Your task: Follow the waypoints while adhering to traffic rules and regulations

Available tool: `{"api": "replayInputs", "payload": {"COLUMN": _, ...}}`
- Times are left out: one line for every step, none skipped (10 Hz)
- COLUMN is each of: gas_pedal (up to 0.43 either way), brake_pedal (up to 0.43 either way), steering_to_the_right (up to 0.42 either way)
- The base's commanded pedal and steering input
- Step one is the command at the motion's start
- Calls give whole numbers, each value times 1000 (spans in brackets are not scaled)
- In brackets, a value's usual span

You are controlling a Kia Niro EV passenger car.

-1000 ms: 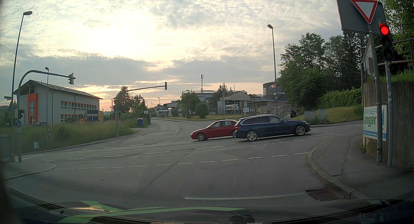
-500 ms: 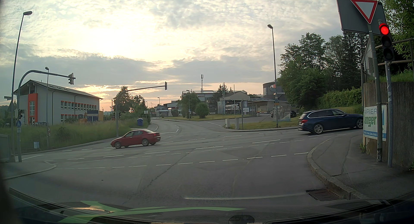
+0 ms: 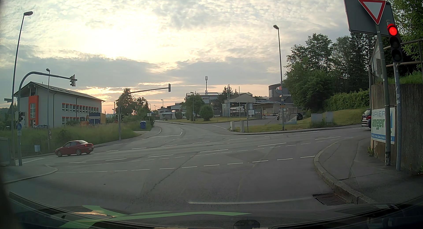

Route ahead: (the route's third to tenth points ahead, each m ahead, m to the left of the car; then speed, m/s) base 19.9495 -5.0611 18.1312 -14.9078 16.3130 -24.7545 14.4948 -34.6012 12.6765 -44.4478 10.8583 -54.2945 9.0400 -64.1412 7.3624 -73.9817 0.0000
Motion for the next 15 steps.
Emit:
{"api": "replayInputs", "payload": {"gas_pedal": 0, "brake_pedal": 396, "steering_to_the_right": 4}}
{"api": "replayInputs", "payload": {"gas_pedal": 0, "brake_pedal": 396, "steering_to_the_right": 4}}
{"api": "replayInputs", "payload": {"gas_pedal": 0, "brake_pedal": 396, "steering_to_the_right": 4}}
{"api": "replayInputs", "payload": {"gas_pedal": 0, "brake_pedal": 396, "steering_to_the_right": 4}}
{"api": "replayInputs", "payload": {"gas_pedal": 0, "brake_pedal": 396, "steering_to_the_right": 4}}
{"api": "replayInputs", "payload": {"gas_pedal": 0, "brake_pedal": 396, "steering_to_the_right": 4}}
{"api": "replayInputs", "payload": {"gas_pedal": 0, "brake_pedal": 396, "steering_to_the_right": 4}}
{"api": "replayInputs", "payload": {"gas_pedal": 0, "brake_pedal": 396, "steering_to_the_right": 4}}
{"api": "replayInputs", "payload": {"gas_pedal": 0, "brake_pedal": 402, "steering_to_the_right": 4}}
{"api": "replayInputs", "payload": {"gas_pedal": 0, "brake_pedal": 396, "steering_to_the_right": 4}}
{"api": "replayInputs", "payload": {"gas_pedal": 0, "brake_pedal": 402, "steering_to_the_right": 4}}
{"api": "replayInputs", "payload": {"gas_pedal": 0, "brake_pedal": 396, "steering_to_the_right": 4}}
{"api": "replayInputs", "payload": {"gas_pedal": 0, "brake_pedal": 396, "steering_to_the_right": 4}}
{"api": "replayInputs", "payload": {"gas_pedal": 0, "brake_pedal": 402, "steering_to_the_right": 4}}
{"api": "replayInputs", "payload": {"gas_pedal": 0, "brake_pedal": 396, "steering_to_the_right": 4}}
